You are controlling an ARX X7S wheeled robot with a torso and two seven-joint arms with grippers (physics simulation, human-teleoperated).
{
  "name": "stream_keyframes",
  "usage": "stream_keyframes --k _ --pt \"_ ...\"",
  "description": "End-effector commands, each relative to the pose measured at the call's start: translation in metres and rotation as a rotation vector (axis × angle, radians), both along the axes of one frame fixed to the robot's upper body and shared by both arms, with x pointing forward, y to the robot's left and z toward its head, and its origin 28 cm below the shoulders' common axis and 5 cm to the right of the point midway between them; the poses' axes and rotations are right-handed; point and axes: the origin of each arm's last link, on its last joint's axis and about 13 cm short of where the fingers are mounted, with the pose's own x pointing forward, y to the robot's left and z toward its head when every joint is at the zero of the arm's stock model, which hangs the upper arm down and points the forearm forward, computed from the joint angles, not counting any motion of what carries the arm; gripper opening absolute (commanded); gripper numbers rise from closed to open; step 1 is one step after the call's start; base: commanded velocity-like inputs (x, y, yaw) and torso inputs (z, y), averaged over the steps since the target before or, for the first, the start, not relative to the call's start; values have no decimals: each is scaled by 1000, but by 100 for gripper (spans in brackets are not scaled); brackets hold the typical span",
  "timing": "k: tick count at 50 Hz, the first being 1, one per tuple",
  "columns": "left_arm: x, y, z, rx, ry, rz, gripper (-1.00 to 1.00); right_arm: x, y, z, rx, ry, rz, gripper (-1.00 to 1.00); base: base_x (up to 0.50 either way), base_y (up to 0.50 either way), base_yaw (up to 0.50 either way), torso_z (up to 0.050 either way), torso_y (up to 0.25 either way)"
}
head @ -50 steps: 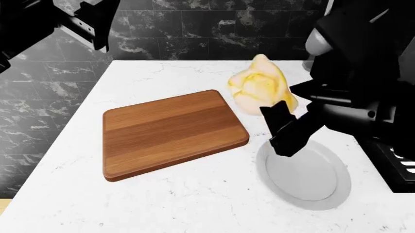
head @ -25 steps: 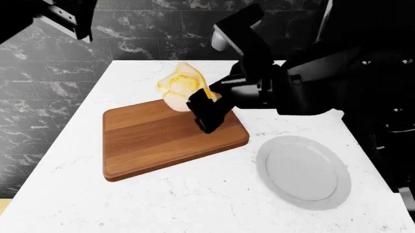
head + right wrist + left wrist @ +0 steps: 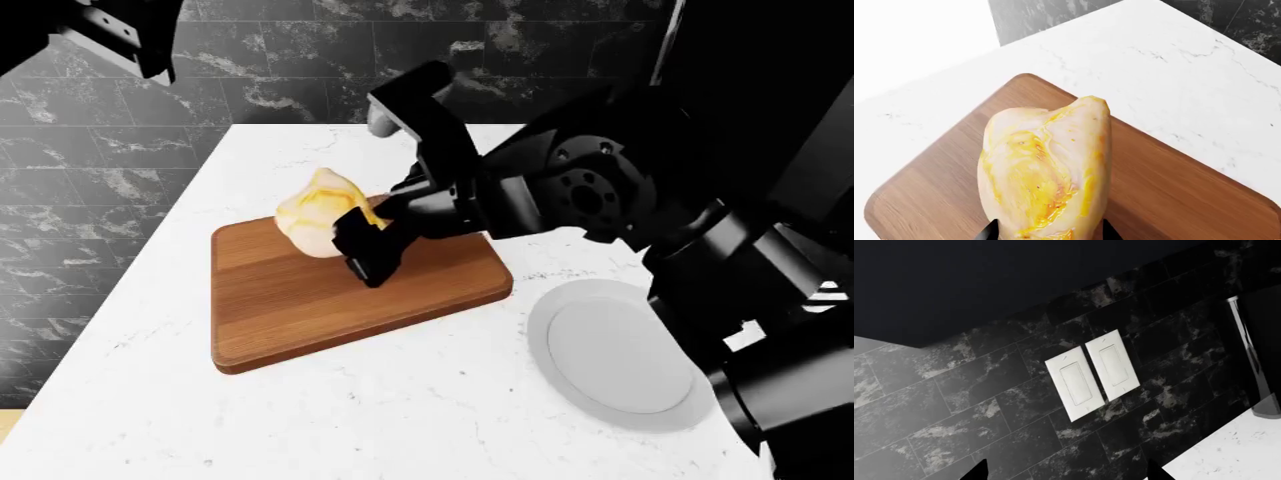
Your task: Pick the chicken breast from the plate and place it on the cutting board. Then pick the condiment bottle from the cabinet and place it next to the cutting board.
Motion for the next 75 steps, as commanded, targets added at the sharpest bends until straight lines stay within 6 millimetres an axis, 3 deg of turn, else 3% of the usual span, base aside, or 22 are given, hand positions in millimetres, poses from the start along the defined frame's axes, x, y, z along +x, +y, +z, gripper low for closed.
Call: stream_keyframes --k 1,26,27,42,48,57,67,75 --pt "-1 1 0 0 2 6 100 10 10 -12 -14 26 16 -100 0 0 0 0 0" --pt "-1 0 -1 -2 8 -2 100 15 7 -19 -48 46 -42 -100 0 0 0 0 0" --pt "-1 0 -1 -2 8 -3 100 15 7 -19 -48 45 -44 100 0 0 0 0 0" --pt "-1 -2 -2 -8 1 -10 100 13 0 -4 -35 -2 -79 100 0 0 0 0 0" --pt "-3 -2 0 -8 0 -10 100 5 -10 25 32 -90 -113 100 0 0 0 0 0" --pt "-4 -3 -1 -10 2 -7 100 -35 -32 72 149 -259 -174 100 0 0 0 0 1" --pt "-9 -4 -8 -40 17 12 100 -92 -69 88 227 -413 -378 100 0 0 0 0 0" --pt "-11 -7 -16 -50 33 11 100 -109 -89 93 316 -504 -562 100 0 0 0 0 0"
